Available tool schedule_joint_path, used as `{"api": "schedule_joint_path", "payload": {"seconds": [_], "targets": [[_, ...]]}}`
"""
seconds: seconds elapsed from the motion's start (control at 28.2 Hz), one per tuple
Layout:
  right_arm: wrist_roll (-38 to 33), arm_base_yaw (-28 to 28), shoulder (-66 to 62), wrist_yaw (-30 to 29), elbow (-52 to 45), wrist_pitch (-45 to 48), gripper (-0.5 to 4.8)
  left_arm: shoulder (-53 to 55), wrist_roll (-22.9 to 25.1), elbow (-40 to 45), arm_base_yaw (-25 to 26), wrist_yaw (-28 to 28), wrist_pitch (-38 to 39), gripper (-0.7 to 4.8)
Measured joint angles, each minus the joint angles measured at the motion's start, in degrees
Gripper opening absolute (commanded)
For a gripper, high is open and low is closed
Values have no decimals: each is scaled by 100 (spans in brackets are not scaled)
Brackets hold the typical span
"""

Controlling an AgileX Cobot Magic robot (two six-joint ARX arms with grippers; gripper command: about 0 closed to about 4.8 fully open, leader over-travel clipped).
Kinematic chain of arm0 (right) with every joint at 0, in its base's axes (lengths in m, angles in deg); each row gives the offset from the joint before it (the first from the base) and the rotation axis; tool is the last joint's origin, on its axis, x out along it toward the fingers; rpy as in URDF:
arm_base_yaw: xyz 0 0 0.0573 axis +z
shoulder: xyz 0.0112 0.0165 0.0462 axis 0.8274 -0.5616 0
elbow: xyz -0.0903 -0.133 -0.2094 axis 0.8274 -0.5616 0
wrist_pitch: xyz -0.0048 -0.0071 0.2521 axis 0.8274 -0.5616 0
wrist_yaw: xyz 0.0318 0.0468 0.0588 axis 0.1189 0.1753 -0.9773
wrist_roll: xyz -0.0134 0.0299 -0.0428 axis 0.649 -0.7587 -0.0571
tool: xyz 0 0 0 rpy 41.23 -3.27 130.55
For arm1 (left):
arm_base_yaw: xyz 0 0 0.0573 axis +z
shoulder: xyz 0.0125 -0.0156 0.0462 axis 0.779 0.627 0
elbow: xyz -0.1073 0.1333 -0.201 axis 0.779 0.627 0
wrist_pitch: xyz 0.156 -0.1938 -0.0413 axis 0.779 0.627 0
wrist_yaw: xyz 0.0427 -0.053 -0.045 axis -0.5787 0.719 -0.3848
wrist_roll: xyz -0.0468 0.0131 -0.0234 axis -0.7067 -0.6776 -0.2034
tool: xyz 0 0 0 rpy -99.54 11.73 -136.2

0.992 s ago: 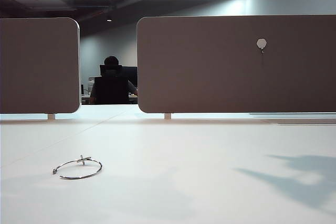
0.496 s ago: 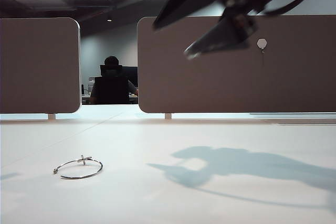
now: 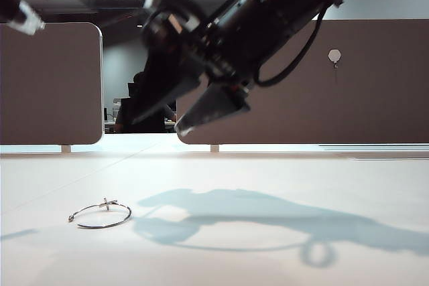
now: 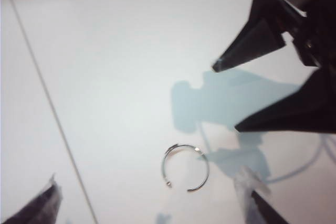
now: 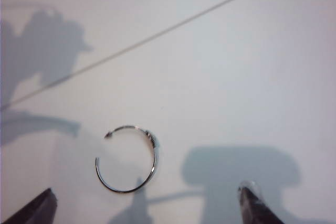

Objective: Hang the earring on the hook.

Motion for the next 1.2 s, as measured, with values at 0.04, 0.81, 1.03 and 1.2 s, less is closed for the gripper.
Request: {"api": "schedule_joint_path", "payload": {"seconds": [0.04,0.81,1.03,1.2], "targets": [[59,66,-48,87,2,11,461,20,20,-9,-52,-107,24,479],[433,761,-1257,1325,2,839,416,42,105,-20,-68,-345,466,479],[7,789,-1541,1316,48,1196,341,39,109,-20,-68,-345,511,479],[-227,754,-1652,1427,92,1320,102,39,109,-20,-68,-345,509,479]]}}
